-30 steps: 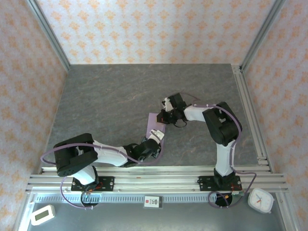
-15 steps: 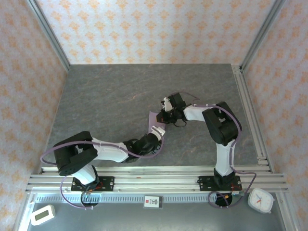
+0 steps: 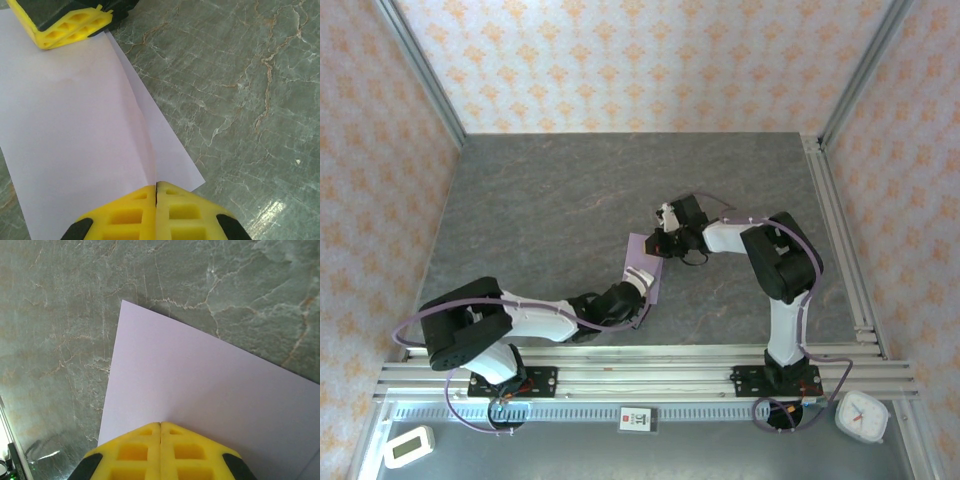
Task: Fold a paper plane with a square sheet of paper (pick it up from the middle)
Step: Fold the triangle a second time at the center of the table.
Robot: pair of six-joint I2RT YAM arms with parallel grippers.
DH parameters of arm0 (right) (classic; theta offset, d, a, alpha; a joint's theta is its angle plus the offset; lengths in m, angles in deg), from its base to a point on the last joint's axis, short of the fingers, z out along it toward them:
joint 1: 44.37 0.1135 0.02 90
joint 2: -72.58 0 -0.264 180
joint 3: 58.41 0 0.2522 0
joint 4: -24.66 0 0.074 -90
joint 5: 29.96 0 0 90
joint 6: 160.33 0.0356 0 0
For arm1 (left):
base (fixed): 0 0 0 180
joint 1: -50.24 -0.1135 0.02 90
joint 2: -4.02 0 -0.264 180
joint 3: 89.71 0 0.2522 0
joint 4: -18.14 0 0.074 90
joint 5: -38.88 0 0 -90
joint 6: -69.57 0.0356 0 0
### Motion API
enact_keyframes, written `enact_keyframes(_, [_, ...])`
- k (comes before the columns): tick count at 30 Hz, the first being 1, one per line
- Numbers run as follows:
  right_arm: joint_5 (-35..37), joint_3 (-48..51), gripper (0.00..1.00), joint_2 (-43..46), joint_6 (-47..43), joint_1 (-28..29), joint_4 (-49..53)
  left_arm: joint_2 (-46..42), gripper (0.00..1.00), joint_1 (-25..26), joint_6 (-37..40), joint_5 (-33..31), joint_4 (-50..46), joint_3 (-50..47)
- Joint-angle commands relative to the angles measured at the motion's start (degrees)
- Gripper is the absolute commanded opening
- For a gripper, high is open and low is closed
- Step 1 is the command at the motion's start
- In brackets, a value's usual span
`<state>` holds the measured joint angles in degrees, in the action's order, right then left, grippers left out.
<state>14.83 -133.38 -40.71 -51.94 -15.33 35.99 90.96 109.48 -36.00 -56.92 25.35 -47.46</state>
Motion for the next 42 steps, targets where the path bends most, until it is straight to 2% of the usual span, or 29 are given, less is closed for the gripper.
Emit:
enact_keyframes(1, [1.88,1.71,0.0,-1.03,0.63,-0.03,3.52,-0.04,0.0,0.26,0.31,-0.17,-4.24,2.2])
enact_keyframes(12, [2.27,2.74,0.0,-1.19,0.1,0.06,4.46,4.2,0.0,-2.5,4.92,-0.8,-10.47,9.1])
enact_keyframes(23, [2.14,2.61,0.0,-1.23,0.22,0.15,4.4,0.38,0.0,-2.92,-0.32,1.39,-8.91,3.37])
enact_keyframes(33, [2.52,1.53,0.0,-1.36,-0.46,0.15,5.88,-2.55,0.0,-2.95,-2.36,-2.09,-8.5,1.66])
enact_keyframes(42, [2.94,2.02,0.0,-2.08,-0.67,0.23,5.87,-1.49,0.0,-2.98,0.58,-5.17,-11.12,4.75])
